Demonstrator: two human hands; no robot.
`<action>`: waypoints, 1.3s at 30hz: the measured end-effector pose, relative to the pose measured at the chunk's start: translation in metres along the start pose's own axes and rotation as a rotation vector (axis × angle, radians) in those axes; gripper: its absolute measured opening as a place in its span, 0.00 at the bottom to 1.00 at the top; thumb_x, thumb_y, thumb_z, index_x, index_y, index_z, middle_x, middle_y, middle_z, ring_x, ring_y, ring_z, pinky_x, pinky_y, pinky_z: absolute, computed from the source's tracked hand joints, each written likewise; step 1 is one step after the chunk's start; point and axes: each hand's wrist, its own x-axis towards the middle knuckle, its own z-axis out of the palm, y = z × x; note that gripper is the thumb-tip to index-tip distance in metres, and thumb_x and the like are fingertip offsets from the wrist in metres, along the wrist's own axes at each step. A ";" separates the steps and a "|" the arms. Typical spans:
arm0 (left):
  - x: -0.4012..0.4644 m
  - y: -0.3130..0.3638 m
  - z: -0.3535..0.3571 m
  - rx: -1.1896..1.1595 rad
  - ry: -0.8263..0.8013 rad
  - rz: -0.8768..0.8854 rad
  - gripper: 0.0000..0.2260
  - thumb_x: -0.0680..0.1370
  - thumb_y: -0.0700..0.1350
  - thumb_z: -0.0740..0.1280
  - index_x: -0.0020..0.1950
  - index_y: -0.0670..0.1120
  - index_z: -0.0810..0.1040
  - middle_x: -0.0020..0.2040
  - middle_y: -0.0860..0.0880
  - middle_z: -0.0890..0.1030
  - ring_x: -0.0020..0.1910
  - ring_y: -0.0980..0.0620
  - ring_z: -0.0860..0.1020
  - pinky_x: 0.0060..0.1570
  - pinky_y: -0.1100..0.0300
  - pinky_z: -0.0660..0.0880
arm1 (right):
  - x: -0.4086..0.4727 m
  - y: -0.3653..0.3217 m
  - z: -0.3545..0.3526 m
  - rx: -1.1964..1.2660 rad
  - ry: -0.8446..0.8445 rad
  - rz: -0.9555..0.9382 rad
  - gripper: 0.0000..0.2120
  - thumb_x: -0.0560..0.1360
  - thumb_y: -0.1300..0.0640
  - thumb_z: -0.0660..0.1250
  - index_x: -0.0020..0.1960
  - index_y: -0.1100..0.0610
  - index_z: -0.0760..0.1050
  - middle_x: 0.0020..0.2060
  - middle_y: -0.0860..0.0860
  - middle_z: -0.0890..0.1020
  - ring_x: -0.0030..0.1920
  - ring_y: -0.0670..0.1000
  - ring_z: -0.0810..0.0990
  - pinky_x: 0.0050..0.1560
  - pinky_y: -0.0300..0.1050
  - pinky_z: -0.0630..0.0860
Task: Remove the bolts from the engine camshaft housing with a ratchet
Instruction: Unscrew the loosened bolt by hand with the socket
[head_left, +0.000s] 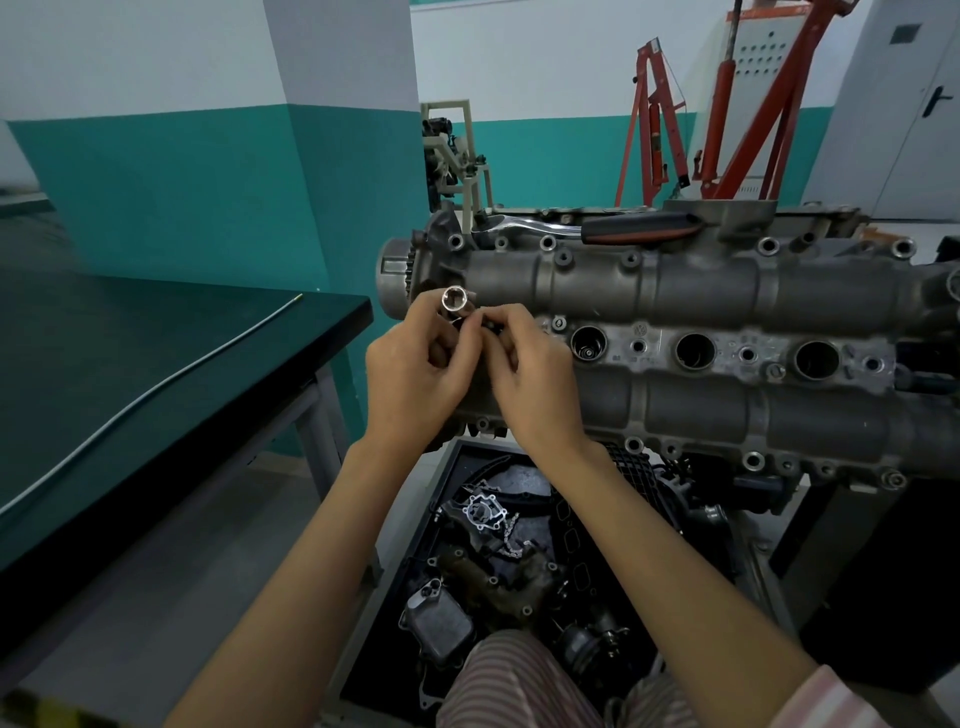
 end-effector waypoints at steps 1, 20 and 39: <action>0.000 0.000 0.000 0.000 0.007 -0.007 0.10 0.76 0.49 0.64 0.47 0.43 0.76 0.26 0.53 0.73 0.27 0.52 0.72 0.26 0.60 0.68 | 0.000 0.000 0.000 -0.003 0.002 -0.008 0.07 0.77 0.62 0.62 0.53 0.62 0.76 0.30 0.36 0.68 0.30 0.34 0.73 0.33 0.26 0.66; 0.000 0.001 -0.001 -0.021 0.000 -0.024 0.09 0.76 0.48 0.66 0.43 0.42 0.76 0.29 0.48 0.76 0.27 0.52 0.73 0.28 0.56 0.70 | 0.001 -0.003 -0.001 -0.046 -0.020 -0.057 0.14 0.76 0.63 0.63 0.61 0.60 0.75 0.40 0.52 0.82 0.38 0.42 0.76 0.42 0.32 0.71; 0.001 0.003 0.002 -0.020 0.025 -0.057 0.13 0.75 0.48 0.69 0.38 0.42 0.71 0.27 0.46 0.74 0.26 0.49 0.71 0.26 0.59 0.67 | 0.000 0.000 -0.001 -0.024 -0.029 0.051 0.15 0.74 0.60 0.67 0.61 0.59 0.73 0.29 0.42 0.69 0.29 0.41 0.69 0.33 0.33 0.69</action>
